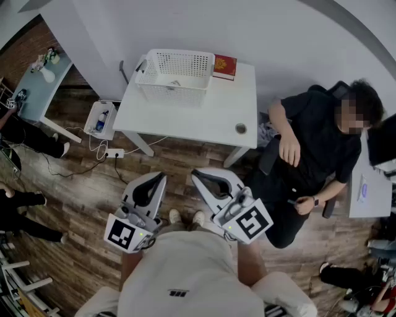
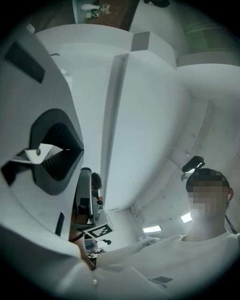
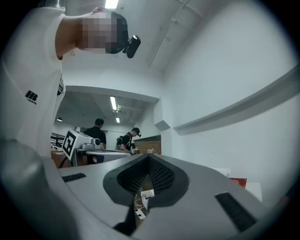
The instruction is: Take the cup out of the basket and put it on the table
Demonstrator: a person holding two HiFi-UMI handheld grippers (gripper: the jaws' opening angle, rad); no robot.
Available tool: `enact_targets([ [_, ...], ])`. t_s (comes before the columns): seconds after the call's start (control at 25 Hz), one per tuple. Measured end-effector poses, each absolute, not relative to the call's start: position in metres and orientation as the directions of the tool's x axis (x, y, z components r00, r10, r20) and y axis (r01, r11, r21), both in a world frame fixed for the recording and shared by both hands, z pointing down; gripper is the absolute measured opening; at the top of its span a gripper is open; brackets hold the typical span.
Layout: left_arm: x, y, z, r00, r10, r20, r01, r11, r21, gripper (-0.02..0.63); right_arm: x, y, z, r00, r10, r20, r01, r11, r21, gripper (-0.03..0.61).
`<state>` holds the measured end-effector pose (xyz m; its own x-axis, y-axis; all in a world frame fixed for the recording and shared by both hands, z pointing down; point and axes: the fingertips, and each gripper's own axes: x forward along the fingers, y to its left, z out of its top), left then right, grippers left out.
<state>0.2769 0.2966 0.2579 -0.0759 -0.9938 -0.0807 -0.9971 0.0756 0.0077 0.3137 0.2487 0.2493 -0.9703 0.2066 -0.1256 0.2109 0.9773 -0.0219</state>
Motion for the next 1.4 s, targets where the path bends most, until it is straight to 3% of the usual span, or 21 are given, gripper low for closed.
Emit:
enact_targets([
  [0.44, 0.264, 0.293, 0.261, -0.082, -0.993, -0.083, -0.996, 0.083, -0.009, 0.009, 0.3, 0.24, 0.249, -0.968, 0.21, -0.14, 0.218, 0.975, -0.038, 0.014],
  [1.4, 0.108, 0.283, 0.275, 0.006, -0.995, -0.101, -0.999, -0.011, 0.051, 0.009, 0.156, 0.234, 0.263, -0.993, 0.108, -0.057, 0.108, 0.994, -0.005, 0.015],
])
